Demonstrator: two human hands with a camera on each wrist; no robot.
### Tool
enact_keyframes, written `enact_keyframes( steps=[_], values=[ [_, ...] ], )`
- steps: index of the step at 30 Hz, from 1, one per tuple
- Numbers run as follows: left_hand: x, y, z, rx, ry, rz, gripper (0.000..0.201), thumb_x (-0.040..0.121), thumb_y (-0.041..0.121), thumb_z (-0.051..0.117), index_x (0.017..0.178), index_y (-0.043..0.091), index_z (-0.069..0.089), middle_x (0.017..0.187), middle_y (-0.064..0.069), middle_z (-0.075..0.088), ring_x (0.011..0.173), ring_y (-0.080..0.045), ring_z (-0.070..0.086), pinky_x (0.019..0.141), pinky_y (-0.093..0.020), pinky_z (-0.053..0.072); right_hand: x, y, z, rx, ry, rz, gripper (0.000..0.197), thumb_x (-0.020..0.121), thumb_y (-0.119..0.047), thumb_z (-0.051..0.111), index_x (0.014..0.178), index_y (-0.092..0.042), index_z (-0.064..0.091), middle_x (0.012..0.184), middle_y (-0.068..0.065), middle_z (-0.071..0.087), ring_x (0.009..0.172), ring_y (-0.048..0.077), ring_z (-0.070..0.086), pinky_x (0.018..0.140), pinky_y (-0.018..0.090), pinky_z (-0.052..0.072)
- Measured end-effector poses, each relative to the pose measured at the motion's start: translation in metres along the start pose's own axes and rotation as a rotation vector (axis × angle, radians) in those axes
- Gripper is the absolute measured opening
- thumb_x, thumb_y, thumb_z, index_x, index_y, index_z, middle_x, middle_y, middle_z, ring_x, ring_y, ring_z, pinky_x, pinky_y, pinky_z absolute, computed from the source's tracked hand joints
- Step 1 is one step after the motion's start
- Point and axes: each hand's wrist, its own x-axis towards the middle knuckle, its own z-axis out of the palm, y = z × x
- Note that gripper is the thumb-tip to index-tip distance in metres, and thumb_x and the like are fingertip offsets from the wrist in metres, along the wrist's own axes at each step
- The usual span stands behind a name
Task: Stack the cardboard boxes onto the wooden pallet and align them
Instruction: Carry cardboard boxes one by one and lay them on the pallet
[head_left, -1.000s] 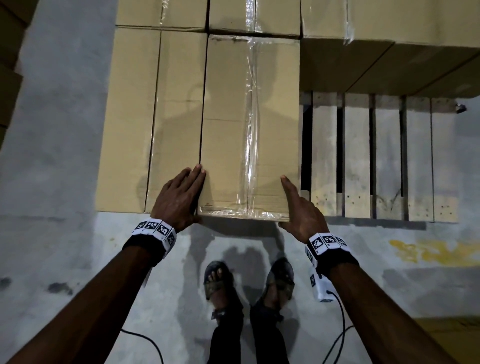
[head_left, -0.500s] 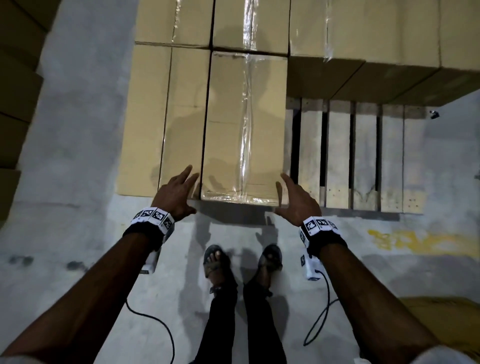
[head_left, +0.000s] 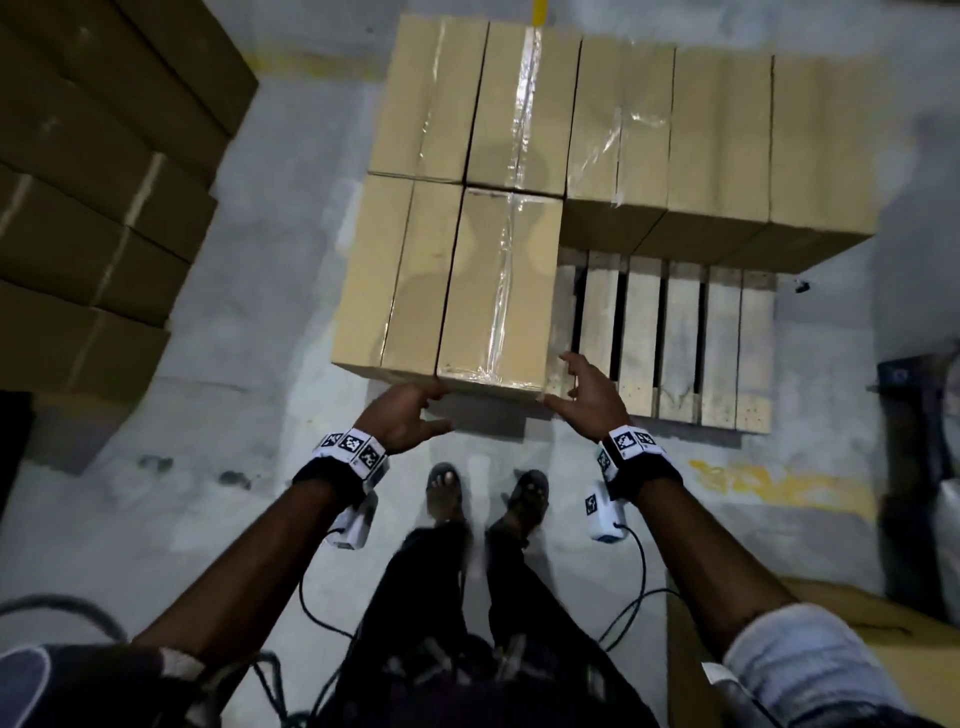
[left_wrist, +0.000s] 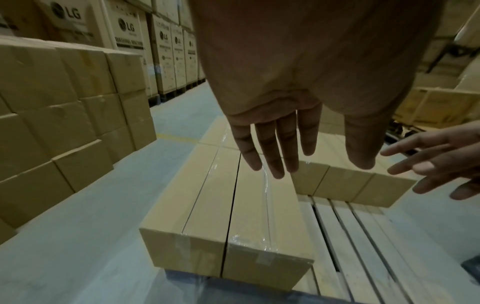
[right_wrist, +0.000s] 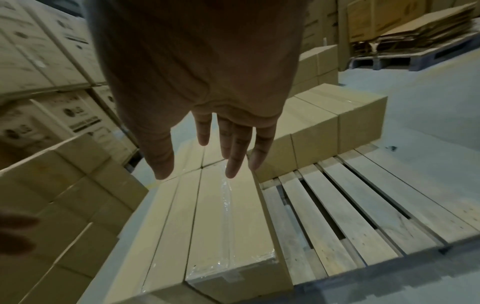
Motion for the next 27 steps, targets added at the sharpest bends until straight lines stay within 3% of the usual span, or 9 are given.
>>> enact_keyframes(
  steps=[2, 7, 12, 17, 27],
  values=[
    [-0.017, 0.01, -0.01, -0.025, 0.031, 0.002, 0.063, 0.089, 0.041, 0.079, 0.145, 0.018, 0.059, 0.133, -0.003, 0.069, 0.11, -0.023, 0.068, 0.089, -0.029, 0.051, -0.015, -0.011, -0.008, -0.044, -0.023, -0.045, 0.075, 0.082, -0.047, 0.082, 0.146, -0.031, 0.047, 0.146, 0.006, 0.056, 0.115, 0.028, 0.062, 0.097, 0.044, 0.054],
    [-0.052, 0.011, -0.034, -0.069, 0.123, 0.038, 0.059, 0.09, 0.041, 0.078, 0.142, 0.022, 0.061, 0.129, 0.004, 0.07, 0.102, -0.014, 0.066, 0.08, -0.022, 0.043, -0.039, -0.045, -0.016, -0.112, -0.071, -0.151, 0.062, 0.087, -0.041, 0.08, 0.142, -0.029, 0.054, 0.144, 0.001, 0.057, 0.096, 0.02, 0.066, 0.088, 0.034, 0.054],
    [-0.067, -0.02, -0.066, -0.079, 0.133, 0.038, 0.062, 0.091, 0.05, 0.074, 0.146, 0.028, 0.056, 0.131, 0.006, 0.068, 0.105, -0.011, 0.066, 0.083, -0.026, 0.046, -0.038, -0.098, -0.002, -0.093, -0.062, -0.19, 0.059, 0.088, -0.038, 0.079, 0.141, -0.029, 0.056, 0.143, -0.002, 0.058, 0.096, 0.021, 0.069, 0.085, 0.033, 0.054],
    [-0.079, -0.076, -0.118, -0.129, 0.211, 0.04, 0.059, 0.092, 0.047, 0.075, 0.145, 0.028, 0.058, 0.132, 0.005, 0.069, 0.106, -0.012, 0.066, 0.084, -0.025, 0.045, -0.015, -0.178, 0.043, -0.076, -0.075, -0.251, 0.057, 0.086, -0.039, 0.08, 0.137, -0.034, 0.057, 0.14, -0.004, 0.06, 0.097, 0.017, 0.069, 0.09, 0.039, 0.056],
    [-0.113, -0.254, -0.269, -0.086, 0.272, -0.003, 0.06, 0.092, 0.053, 0.071, 0.145, 0.029, 0.057, 0.133, 0.003, 0.068, 0.111, -0.016, 0.067, 0.09, -0.031, 0.052, 0.073, -0.387, 0.164, -0.057, -0.058, -0.338, 0.055, 0.085, -0.036, 0.083, 0.136, -0.031, 0.061, 0.139, -0.001, 0.061, 0.095, 0.017, 0.071, 0.087, 0.04, 0.058]
  ],
)
